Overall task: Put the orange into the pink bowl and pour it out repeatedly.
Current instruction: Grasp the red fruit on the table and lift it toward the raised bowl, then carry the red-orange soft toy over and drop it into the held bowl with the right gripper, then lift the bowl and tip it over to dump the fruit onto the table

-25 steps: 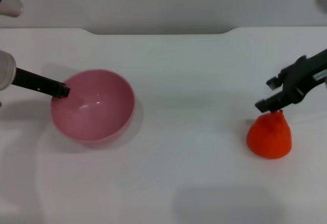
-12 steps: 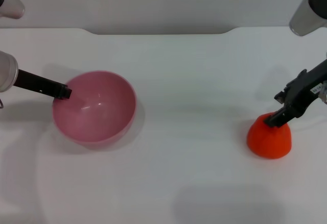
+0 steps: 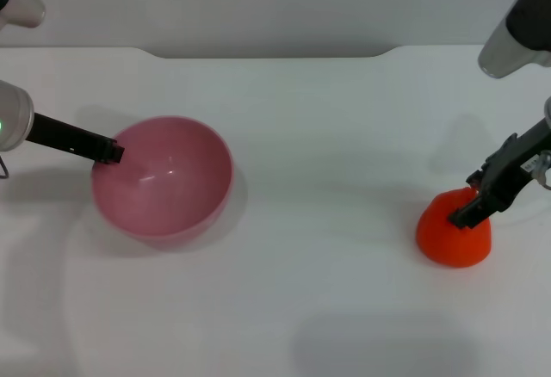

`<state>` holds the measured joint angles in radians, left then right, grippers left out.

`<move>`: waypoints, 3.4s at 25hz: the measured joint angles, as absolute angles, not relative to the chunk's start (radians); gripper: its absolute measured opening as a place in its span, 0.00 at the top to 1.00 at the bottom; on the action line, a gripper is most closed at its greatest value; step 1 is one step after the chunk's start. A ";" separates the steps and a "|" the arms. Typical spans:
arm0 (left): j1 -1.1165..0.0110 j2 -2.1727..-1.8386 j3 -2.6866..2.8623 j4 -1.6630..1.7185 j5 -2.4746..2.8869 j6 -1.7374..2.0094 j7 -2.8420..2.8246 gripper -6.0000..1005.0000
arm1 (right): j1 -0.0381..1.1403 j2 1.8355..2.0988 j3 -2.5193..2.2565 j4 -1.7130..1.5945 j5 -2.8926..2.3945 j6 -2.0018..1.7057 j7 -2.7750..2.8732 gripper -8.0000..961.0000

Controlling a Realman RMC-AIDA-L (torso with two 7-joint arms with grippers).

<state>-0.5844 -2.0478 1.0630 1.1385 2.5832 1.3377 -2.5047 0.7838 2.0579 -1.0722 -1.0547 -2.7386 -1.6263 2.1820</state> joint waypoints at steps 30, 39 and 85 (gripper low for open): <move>-0.594 -2.042 1.063 1.137 2.583 1.337 -2.502 0.95 | 0.709 2.072 -1.068 -1.373 -2.591 -1.589 2.185 0.83; -0.635 -2.047 1.063 1.139 2.581 1.366 -2.496 0.95 | 0.683 2.077 -1.065 -1.629 -2.220 -1.566 2.149 0.83; -0.556 -2.061 1.336 1.228 2.208 1.112 -2.312 0.95 | 0.279 2.079 -1.303 -1.105 -0.860 -1.081 1.039 0.42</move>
<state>-0.5563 -2.0613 1.3361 1.2276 2.2080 1.1119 -2.3115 0.2787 2.0792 -1.3034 -1.1048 -0.8596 -1.0811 1.0389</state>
